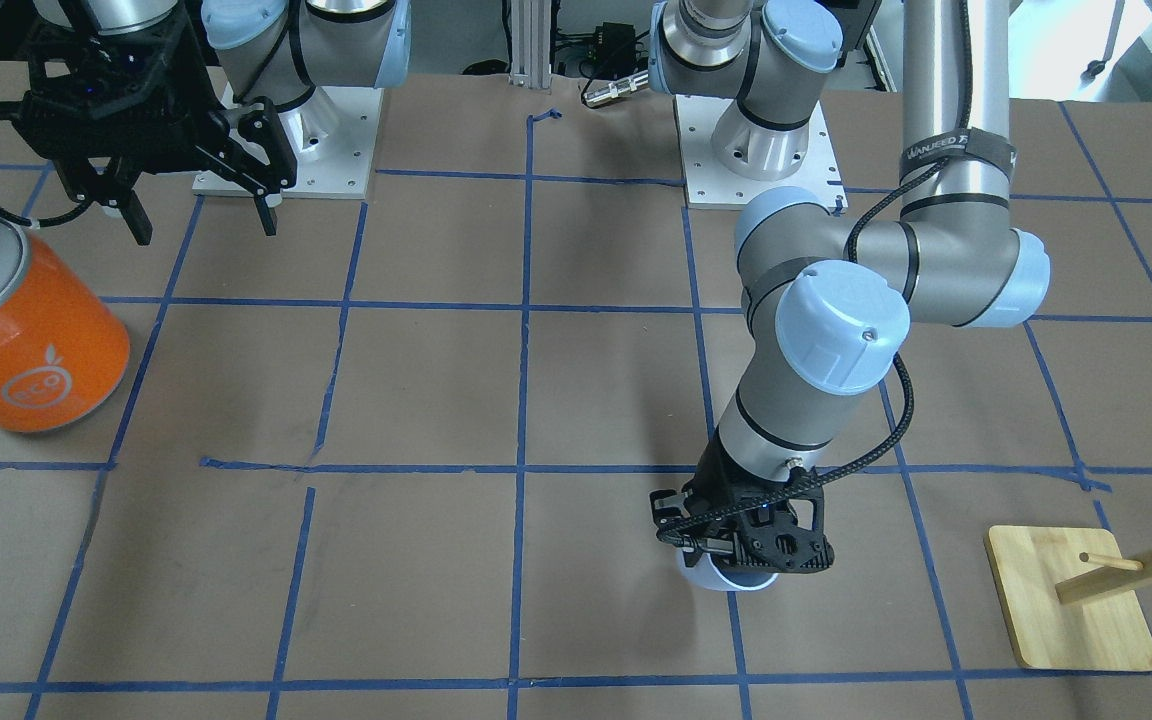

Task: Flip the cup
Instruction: 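Lift the cup with the left gripper and turn it upright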

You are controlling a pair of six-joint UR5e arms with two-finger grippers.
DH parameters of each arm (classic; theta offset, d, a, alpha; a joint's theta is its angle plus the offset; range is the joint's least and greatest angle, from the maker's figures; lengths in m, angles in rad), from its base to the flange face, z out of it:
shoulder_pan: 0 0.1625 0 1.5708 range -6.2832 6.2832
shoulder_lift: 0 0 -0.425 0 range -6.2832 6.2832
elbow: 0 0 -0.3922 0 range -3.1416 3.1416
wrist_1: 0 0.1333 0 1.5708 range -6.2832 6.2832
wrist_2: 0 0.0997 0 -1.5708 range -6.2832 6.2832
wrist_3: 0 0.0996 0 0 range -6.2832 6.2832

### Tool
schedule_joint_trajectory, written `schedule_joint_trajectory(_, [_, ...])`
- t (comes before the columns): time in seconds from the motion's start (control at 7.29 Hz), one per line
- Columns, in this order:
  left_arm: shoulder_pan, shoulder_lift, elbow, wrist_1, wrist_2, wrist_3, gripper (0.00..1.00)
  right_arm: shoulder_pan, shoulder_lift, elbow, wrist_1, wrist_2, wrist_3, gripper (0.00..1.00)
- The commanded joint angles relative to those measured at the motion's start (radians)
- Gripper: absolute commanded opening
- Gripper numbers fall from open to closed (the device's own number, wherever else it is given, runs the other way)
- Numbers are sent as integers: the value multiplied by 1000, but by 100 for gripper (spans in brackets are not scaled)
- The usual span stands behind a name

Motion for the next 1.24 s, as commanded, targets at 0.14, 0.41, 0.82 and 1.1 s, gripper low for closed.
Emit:
schedule_joint_trajectory(0.14, [126, -9, -57, 106, 62, 261, 0, 0, 0, 2, 2, -2, 0, 100])
schedule_joint_trajectory(0.41, [152, -21, -109, 112, 65, 289, 0, 2, 0, 2, 2, -2, 0, 100])
schedule_joint_trajectory(0.82, [160, -28, -115, 108, 65, 289, 0, 0, 0, 3, 2, 0, 0, 100])
schedule_joint_trajectory(1.1, [160, -31, -117, 108, 66, 286, 99, 2, 0, 3, 2, 0, 0, 100])
